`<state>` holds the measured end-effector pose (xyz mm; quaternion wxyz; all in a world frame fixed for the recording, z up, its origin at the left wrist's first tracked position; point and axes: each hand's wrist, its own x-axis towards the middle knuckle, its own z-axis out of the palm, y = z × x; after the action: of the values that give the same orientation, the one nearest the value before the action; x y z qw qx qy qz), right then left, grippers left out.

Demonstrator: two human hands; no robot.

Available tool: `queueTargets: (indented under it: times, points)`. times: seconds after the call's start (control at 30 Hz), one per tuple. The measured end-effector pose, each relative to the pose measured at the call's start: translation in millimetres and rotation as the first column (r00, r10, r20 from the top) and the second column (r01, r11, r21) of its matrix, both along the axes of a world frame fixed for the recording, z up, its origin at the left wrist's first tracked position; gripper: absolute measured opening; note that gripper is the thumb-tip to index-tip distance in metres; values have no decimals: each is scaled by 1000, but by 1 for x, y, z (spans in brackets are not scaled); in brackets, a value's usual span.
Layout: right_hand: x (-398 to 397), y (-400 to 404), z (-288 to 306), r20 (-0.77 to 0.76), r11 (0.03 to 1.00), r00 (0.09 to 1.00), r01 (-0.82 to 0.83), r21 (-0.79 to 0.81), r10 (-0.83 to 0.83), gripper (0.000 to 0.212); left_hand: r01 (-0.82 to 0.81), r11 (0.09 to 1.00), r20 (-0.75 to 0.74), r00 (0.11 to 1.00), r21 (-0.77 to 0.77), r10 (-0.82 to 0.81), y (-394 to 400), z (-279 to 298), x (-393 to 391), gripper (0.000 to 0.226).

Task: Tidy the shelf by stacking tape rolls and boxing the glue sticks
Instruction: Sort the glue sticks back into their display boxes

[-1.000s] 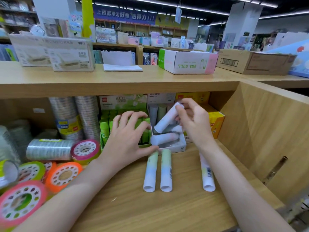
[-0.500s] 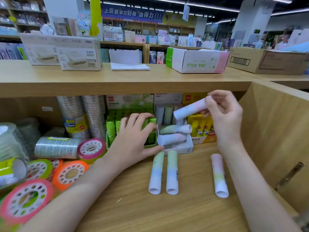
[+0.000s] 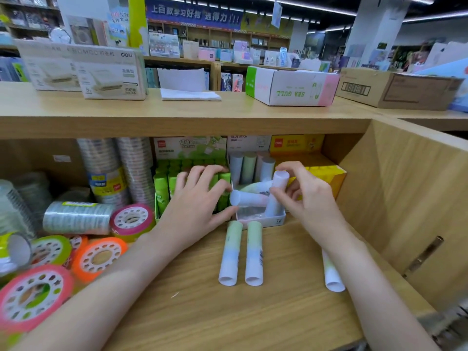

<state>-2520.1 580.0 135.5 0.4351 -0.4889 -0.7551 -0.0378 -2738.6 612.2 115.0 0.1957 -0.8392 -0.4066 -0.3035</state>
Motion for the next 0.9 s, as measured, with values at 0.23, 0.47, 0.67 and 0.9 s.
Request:
queueTargets:
  times: [0.23, 0.47, 0.67, 0.9]
  points:
    - [-5, -9, 8, -443, 983, 878, -177, 51, 181, 49, -7, 1000, -5, 1000, 5, 7, 0, 0, 1, 40]
    - [15, -18, 18, -442, 995, 895, -90, -42, 63, 41, -9, 1000, -8, 1000, 21, 9, 1, 0, 1, 41]
    - [24, -19, 23, -60, 975, 992, -119, -187, 109, 21, -6, 1000, -10, 1000, 15, 6, 1, 0, 1, 41]
    - [22, -13, 42, 84, 966, 996, 48, -252, -27, 38, -9, 1000, -14, 1000, 14, 9, 1, 0, 0, 41]
